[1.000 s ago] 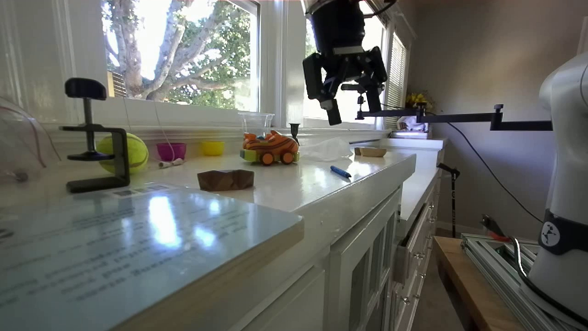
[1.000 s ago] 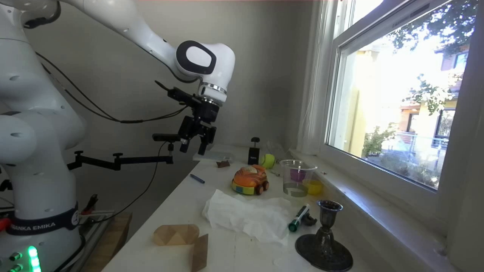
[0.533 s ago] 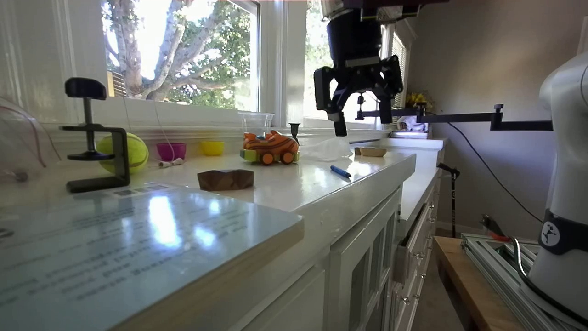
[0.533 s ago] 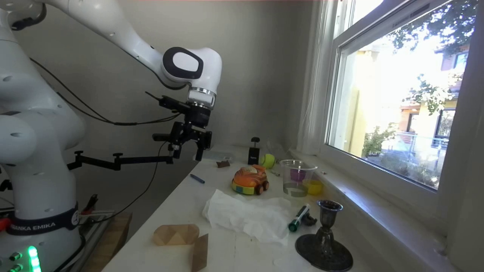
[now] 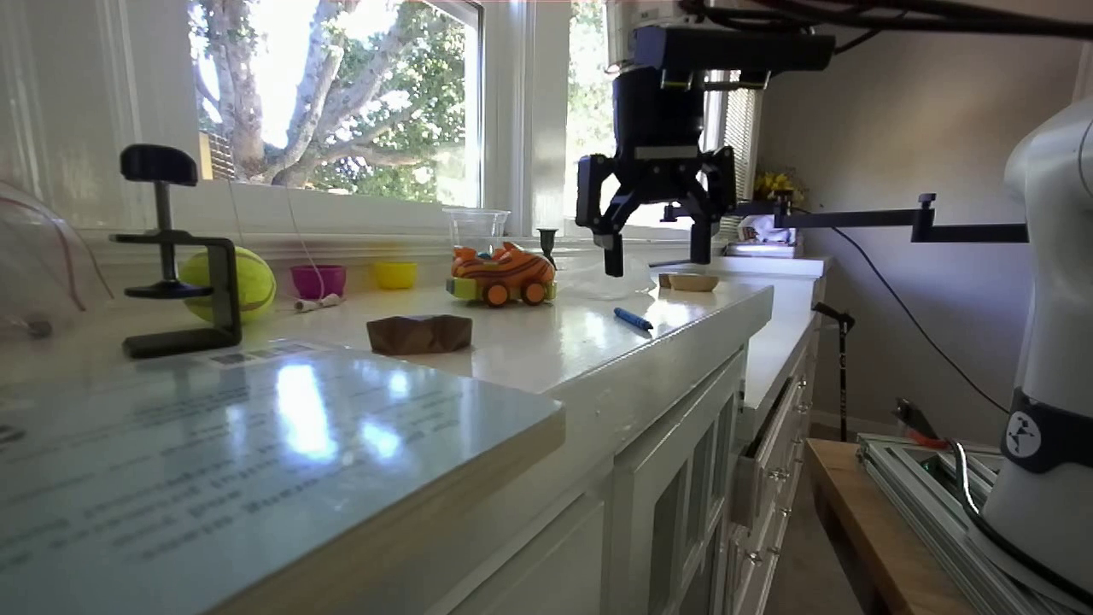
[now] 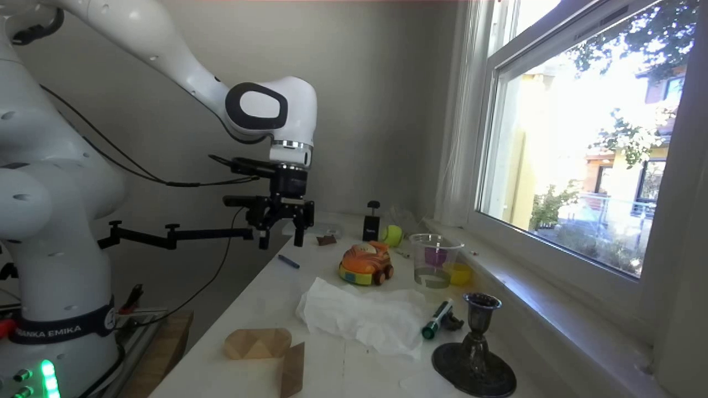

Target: Place the crayon inside the clear cup

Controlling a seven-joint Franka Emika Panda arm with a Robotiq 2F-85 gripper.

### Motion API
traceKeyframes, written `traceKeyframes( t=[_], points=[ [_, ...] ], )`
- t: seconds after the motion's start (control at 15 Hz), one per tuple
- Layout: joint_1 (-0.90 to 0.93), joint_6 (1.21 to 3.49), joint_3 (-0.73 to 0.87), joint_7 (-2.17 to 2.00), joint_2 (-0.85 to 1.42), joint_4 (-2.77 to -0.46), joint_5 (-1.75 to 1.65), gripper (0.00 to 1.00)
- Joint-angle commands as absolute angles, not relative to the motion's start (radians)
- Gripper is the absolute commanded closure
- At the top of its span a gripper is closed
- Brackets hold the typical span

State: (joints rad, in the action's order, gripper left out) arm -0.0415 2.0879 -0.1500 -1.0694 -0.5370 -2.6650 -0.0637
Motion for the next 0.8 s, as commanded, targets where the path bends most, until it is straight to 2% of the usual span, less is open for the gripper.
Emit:
traceKeyframes(
  t=[0.0,0.73],
  points=[
    [-0.034,2.181,-0.139,-1.042,-0.540,-2.704,-0.031,0.00],
    [0.004,2.279,-0.134,-1.038,-0.481,-2.732,0.097,0.00]
  ],
)
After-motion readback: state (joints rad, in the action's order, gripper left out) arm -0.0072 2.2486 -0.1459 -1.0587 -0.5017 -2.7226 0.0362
